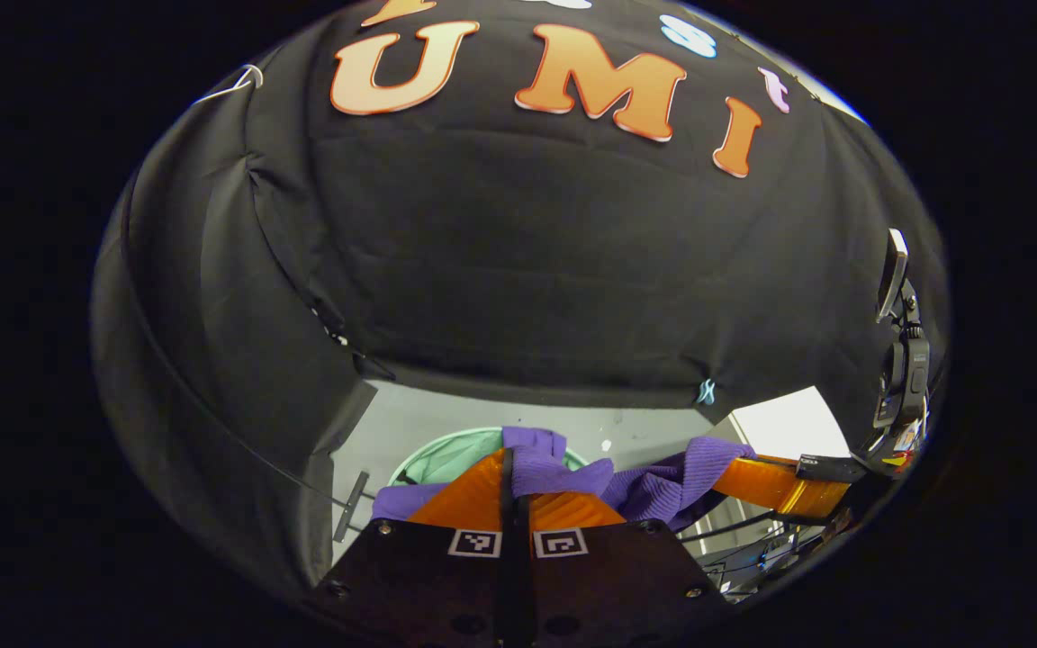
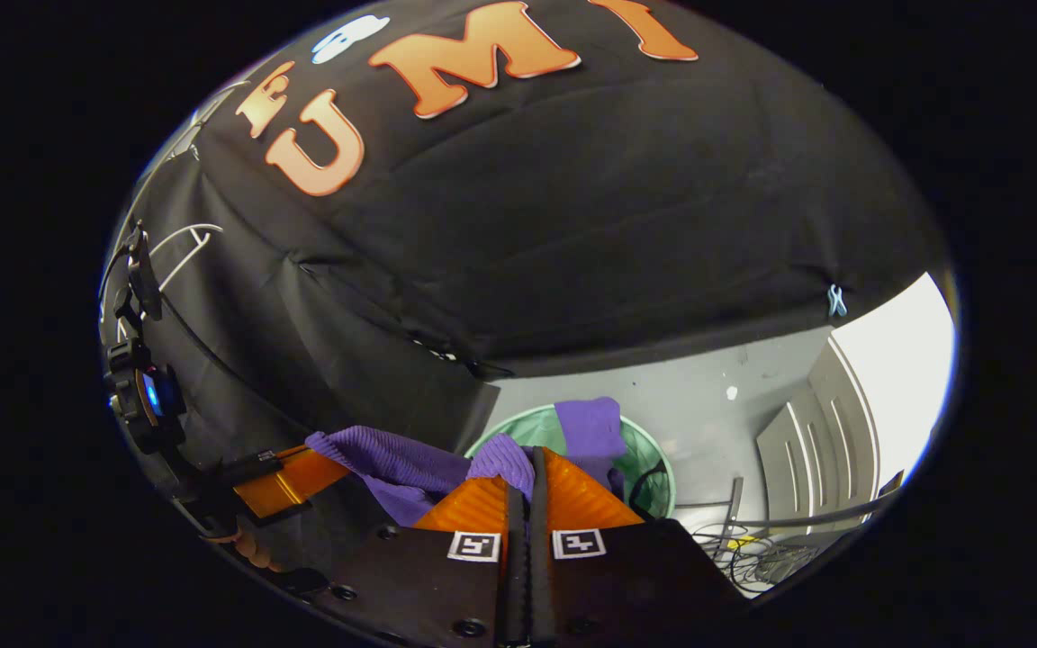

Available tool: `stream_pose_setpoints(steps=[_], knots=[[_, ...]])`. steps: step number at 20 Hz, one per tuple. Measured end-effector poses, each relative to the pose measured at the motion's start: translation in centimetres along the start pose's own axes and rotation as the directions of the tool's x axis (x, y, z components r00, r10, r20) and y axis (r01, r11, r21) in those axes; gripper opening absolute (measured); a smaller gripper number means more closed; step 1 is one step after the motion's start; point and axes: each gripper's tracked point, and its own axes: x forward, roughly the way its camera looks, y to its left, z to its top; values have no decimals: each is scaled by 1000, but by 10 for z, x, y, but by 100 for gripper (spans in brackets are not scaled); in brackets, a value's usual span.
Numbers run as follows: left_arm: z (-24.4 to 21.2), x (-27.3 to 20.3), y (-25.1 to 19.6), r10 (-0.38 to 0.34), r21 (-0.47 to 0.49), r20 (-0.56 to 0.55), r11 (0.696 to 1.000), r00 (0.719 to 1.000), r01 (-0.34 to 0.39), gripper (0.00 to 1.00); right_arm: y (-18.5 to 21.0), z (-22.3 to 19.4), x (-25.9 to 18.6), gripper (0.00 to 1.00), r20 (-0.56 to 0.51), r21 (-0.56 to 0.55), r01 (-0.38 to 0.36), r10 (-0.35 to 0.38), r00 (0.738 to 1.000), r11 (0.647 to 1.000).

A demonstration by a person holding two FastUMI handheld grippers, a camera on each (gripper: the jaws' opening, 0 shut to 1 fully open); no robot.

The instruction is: Grasp the clothes on the hanger with both hands and then place them into the laundry hamper below.

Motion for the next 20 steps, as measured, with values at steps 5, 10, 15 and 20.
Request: stream_pose_setpoints(steps=[5,10,15,20], knots=[[-49,39,22,38,23,-129,999,991,-35,0,-23,-51,48,8,-84,4,71,-71,994,997],[-100,59,38,72,80,-282,995,957,-52,0,-40,-98,90,8,-189,-4,160,-158,969,987],[-141,57,49,96,44,-400,995,912,-85,8,-49,-137,95,9,-286,-47,230,-234,929,972],[-141,57,61,90,17,-391,996,916,-91,49,-45,-140,90,28,-293,-36,264,-263,919,964]])
